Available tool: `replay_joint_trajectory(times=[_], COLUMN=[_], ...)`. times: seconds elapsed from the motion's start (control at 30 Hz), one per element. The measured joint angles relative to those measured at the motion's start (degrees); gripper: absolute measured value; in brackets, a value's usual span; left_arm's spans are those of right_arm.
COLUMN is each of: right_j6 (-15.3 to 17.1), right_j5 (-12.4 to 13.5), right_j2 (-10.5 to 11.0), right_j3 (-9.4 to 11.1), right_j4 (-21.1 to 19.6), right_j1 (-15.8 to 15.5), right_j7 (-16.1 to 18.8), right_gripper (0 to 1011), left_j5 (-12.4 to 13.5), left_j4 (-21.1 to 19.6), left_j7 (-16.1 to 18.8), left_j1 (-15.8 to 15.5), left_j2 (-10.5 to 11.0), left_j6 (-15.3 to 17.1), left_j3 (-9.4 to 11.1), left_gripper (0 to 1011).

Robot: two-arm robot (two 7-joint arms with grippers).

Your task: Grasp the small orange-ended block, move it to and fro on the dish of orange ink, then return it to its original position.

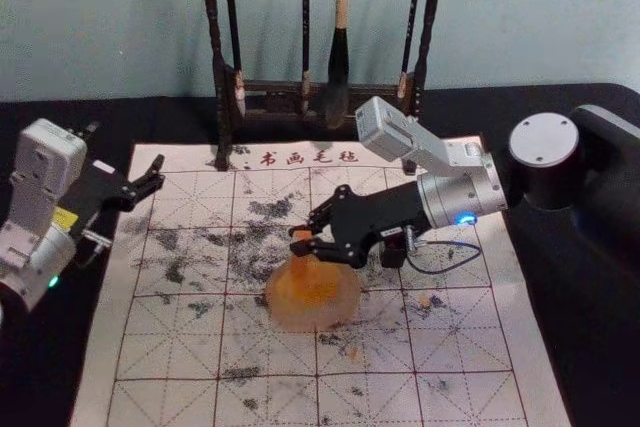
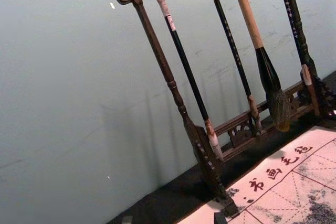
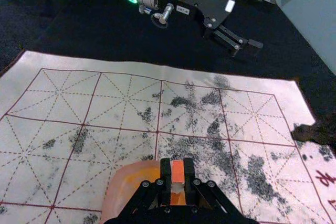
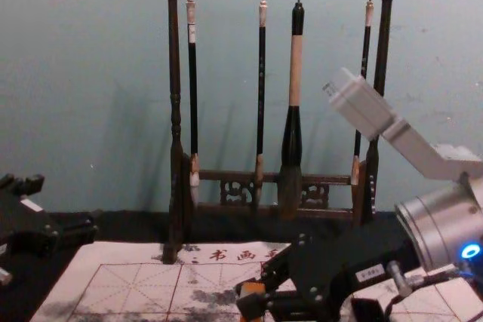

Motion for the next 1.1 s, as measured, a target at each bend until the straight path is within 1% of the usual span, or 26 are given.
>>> replay_joint_trajectory(times=[0.2,0.43,0.5,0.67,0.93,1.1], right_j6=[0.53,1.43,1.89,2.36,3.35,3.60], right_j5=[-0.27,-0.34,-0.33,-0.30,0.06,0.32], right_j2=[0.85,2.36,3.21,4.24,6.50,7.17], right_j3=[0.32,0.76,1.00,1.24,1.45,1.45], right_j4=[-1.08,-3.08,-4.23,-5.62,-9.31,-10.62], right_j1=[-0.44,-1.34,-1.85,-2.46,-4.06,-4.56], right_j7=[-0.48,-1.09,-1.42,-1.81,-2.13,-2.13], right_gripper=[134,134,134,134,134,134], left_j5=[0.00,0.00,0.00,0.00,0.00,0.00], left_j4=[0.00,0.00,0.00,0.00,0.00,0.00], left_j7=[0.00,0.00,0.00,0.00,0.00,0.00], left_j1=[0.00,0.00,0.00,0.00,0.00,0.00], left_j2=[0.00,0.00,0.00,0.00,0.00,0.00], left_j6=[0.00,0.00,0.00,0.00,0.00,0.00], left_j3=[0.00,0.00,0.00,0.00,0.00,0.00], left_gripper=[1001,1001,1001,1001,1001,1001])
